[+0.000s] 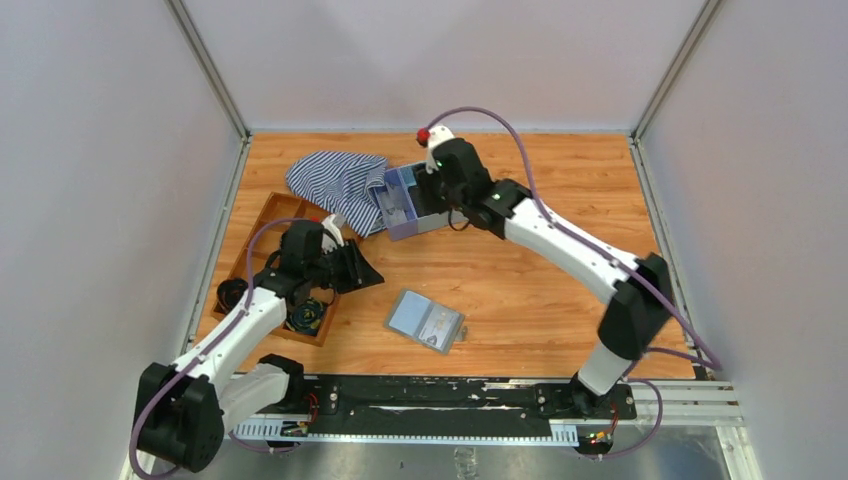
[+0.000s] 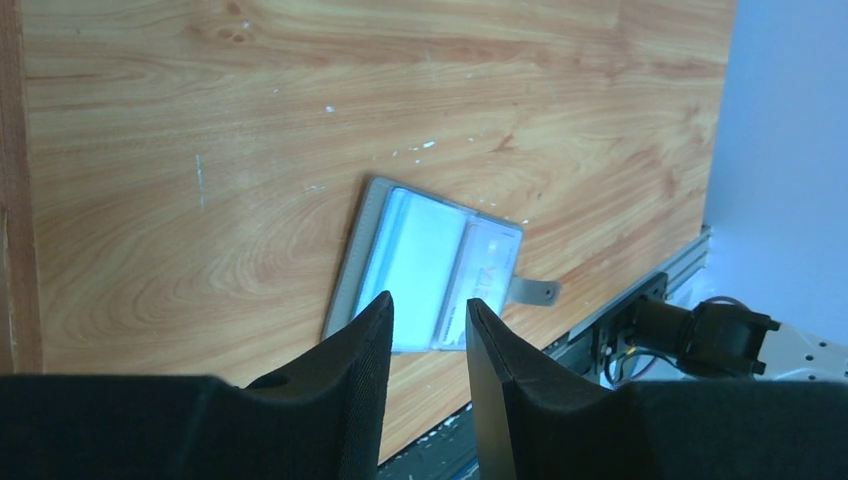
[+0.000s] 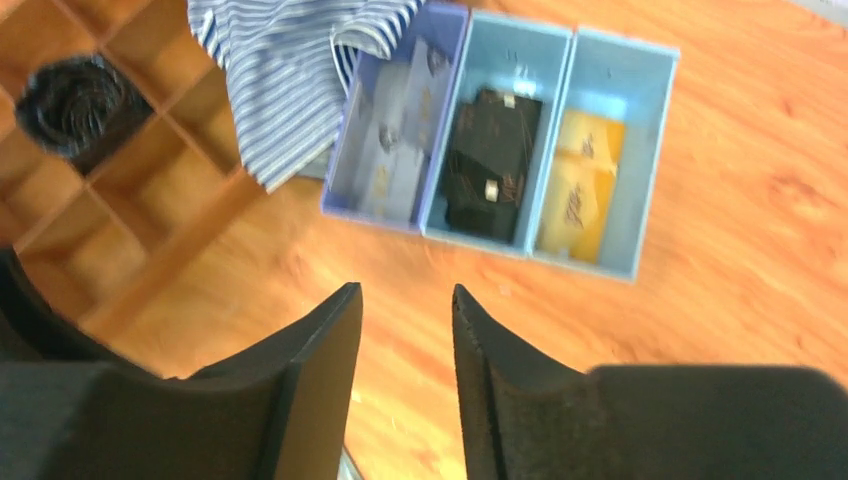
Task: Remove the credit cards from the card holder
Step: Remove the credit card from the card holder.
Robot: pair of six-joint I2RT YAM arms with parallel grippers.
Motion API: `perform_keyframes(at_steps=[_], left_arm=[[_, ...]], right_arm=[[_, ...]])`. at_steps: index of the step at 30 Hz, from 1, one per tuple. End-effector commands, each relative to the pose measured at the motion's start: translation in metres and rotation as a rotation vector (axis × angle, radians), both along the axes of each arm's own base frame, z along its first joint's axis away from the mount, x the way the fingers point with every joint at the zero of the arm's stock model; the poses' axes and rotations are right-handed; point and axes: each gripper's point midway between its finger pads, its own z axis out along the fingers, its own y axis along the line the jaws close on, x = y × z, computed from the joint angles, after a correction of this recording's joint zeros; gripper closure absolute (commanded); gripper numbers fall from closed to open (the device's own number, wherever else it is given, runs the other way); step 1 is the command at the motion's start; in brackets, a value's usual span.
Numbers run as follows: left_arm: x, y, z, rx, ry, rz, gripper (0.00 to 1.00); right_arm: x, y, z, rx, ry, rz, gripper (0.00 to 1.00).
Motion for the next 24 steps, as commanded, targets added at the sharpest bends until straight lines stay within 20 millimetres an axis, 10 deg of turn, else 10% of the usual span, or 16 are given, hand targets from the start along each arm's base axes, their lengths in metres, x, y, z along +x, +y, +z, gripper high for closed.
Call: perform_keyframes(at_steps=[1,11,16,24], left_arm=[[-0.001,-0.005,0.022,-0.052,-0.041,0.006,0.63],[-0.024,-0.023,0.022,-0.005,-0.047,-0.045,0.63],[-0.030,-0.025,0.037,-0.022,-0.096,-0.049,0.61],[-0.039,-0.049,0.030,-0.029,-0.099,-0.091,0.58]], right_arm=[[-0.040,-0.055,-0.028,-0.028,0.062,-0.087,0.52],[-0.154,-0.171,-0.084,0.012,0.215,-0.270,0.27],[-0.178,-0.215,-0.093,-0.003,0.206,-0.385,0.17],[-0.201,-0.201,-0.101,0.102,0.311,-0.334,0.19]])
